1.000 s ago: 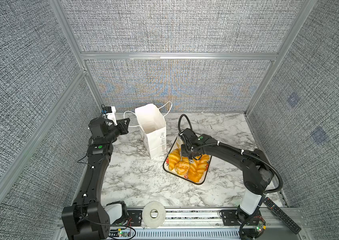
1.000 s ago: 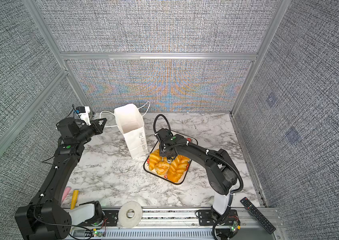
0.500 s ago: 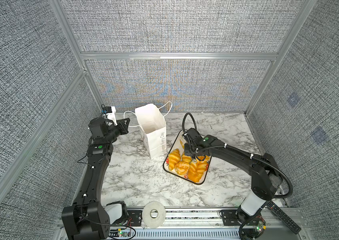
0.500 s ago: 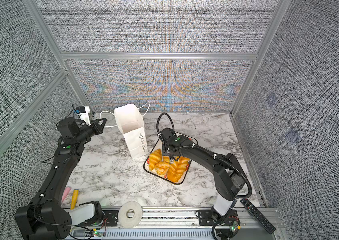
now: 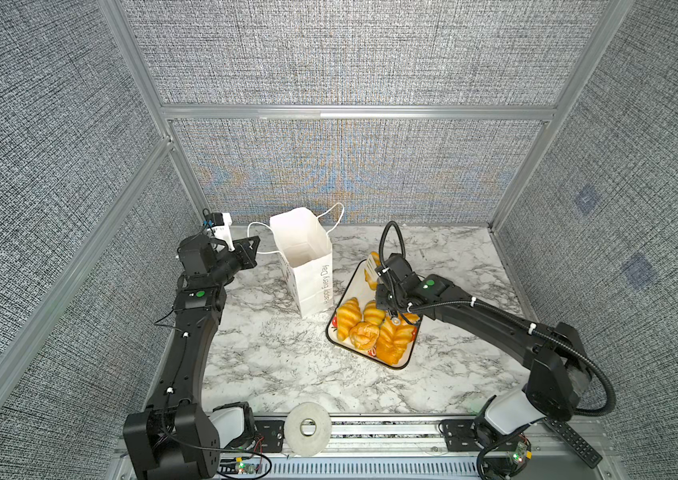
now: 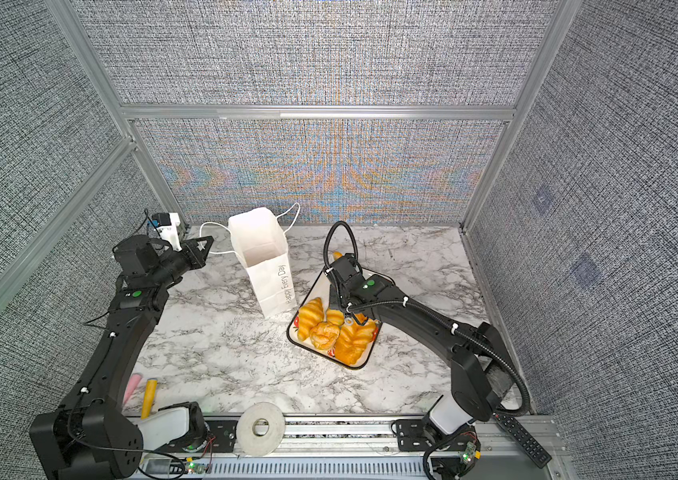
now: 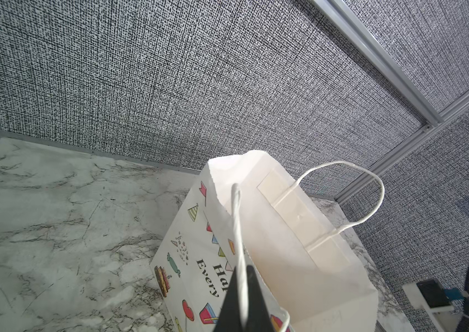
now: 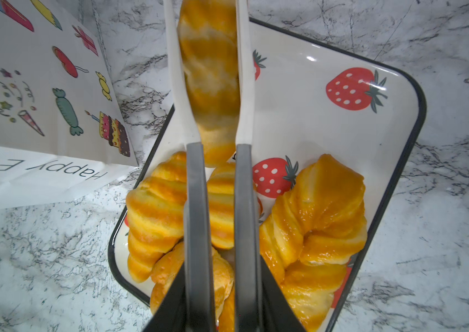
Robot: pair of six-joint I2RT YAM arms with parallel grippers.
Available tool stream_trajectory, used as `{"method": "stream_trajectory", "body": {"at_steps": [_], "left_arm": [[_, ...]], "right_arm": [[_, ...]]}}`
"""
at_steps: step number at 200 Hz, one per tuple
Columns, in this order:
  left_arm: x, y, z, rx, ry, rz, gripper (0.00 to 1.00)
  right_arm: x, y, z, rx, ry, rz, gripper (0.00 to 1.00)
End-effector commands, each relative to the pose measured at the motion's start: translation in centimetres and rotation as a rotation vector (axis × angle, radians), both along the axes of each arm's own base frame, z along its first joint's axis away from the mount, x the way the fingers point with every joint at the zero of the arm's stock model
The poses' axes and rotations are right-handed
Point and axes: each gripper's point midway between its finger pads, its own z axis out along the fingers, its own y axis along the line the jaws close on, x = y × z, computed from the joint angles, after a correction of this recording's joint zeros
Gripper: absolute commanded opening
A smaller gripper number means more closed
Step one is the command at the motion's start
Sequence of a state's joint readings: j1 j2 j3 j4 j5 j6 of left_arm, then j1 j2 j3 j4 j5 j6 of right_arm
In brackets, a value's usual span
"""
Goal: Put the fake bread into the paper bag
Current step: 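Squeeze the tongs with the right gripper and lift the striped croissant, then carry the striped croissant in the tongs to the bag opening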
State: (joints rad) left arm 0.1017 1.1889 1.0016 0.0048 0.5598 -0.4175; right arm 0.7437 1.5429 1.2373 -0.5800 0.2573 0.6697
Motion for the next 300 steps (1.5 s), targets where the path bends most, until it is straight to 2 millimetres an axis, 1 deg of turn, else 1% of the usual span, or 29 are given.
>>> {"method": "stream_trajectory", "body": {"at_steps": [1, 74, 132, 183, 227, 300], "left_arm": [[0.0, -0.1, 0.2, 0.008, -0.015, -0.01, 0.0], [0.0, 0.0, 0.3, 0.008, -0.016, -0.009, 0.0], [0.0, 0.0, 0.2, 0.008, -0.015, -0.009, 0.0], [0.0, 0.0, 0.2, 0.01, -0.015, -0.009, 0.0], [0.0, 0.0, 0.3, 0.01, -0.018, -0.009, 0.0], [0.0, -0.1, 0.2, 0.008, -0.015, -0.01, 0.0]], "right_arm": [[0.8, 0.1, 1.8, 0.048, -0.083, -0.017, 0.3], [-0.1, 0.1, 5.9, 0.187, -0.231, 0.022, 0.3], [-1.1, 0.6, 8.3, 0.281, -0.322, 0.08, 0.3], [-2.1, 2.0, 10.1, 0.319, -0.384, 0.152, 0.3], [-2.7, 3.2, 11.3, 0.324, -0.416, 0.204, 0.3], [-4.0, 5.9, 13.4, 0.338, -0.455, 0.308, 0.3]]}}
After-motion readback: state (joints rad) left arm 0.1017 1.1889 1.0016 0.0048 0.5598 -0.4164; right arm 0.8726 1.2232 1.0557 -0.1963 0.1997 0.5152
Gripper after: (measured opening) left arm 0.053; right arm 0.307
